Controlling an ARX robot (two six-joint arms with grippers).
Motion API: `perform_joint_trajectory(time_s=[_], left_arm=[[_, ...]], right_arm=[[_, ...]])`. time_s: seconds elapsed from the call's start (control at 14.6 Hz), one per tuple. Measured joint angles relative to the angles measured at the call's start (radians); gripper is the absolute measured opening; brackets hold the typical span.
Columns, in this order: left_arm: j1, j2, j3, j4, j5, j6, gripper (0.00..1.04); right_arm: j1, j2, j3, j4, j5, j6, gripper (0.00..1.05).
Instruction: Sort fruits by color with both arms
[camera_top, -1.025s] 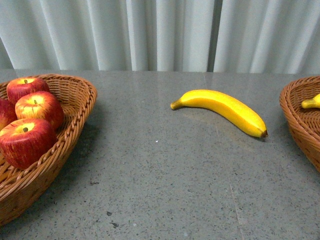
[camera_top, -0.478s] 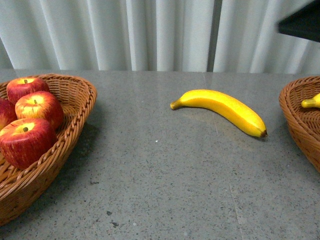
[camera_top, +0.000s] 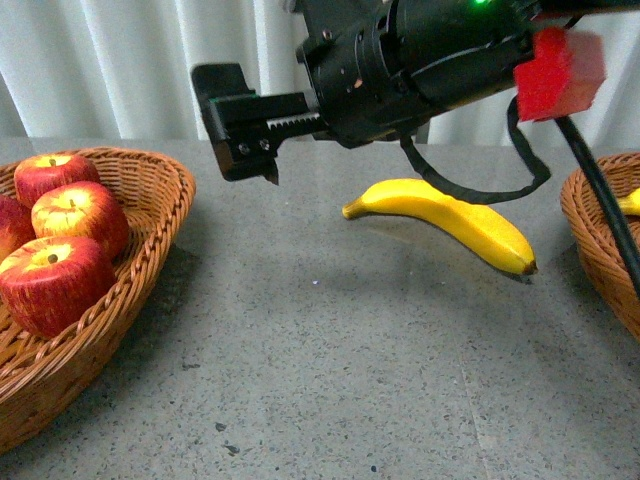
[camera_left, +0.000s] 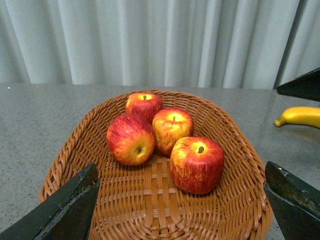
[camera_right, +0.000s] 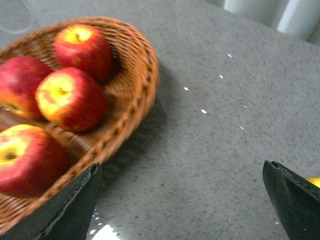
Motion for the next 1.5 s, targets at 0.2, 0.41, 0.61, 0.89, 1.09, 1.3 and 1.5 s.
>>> perform_joint_trajectory(time_s=[0.2, 0.41, 0.61, 0.89, 1.09, 1.3, 1.5], left_arm=[[0.0, 0.0, 0.0, 0.0, 0.0, 0.0, 0.98], [0.0, 0.0, 0.0, 0.0, 0.0, 0.0, 0.98], [0.0, 0.0, 0.0, 0.0, 0.0, 0.0, 0.98], [0.0, 0.0, 0.0, 0.0, 0.0, 0.0, 0.98], [0.0, 0.0, 0.0, 0.0, 0.0, 0.0, 0.98], [0.0, 0.0, 0.0, 0.0, 0.0, 0.0, 0.98], [0.0, 0.0, 0.0, 0.0, 0.0, 0.0, 0.98]], right_arm=[[-0.085, 0.156, 0.137, -0.061, 0.069, -0.006, 0.98], [-0.195, 0.206, 0.231, -0.2, 0.045, -0.087, 0.98], [-0.202, 0.22, 0.239, -0.232, 0.051, -0.153, 0.98], [-0.23, 0.274, 0.306, -0.299, 0.061, -0.21, 0.98], [-0.24, 0.3, 0.319, -0.33, 0.085, -0.267, 0.98], [-0.248, 0.311, 0.32, -0.347, 0.106, -0.302, 0.98], [-0.24, 0.311, 0.322, -0.354, 0.105, -0.303, 0.72]])
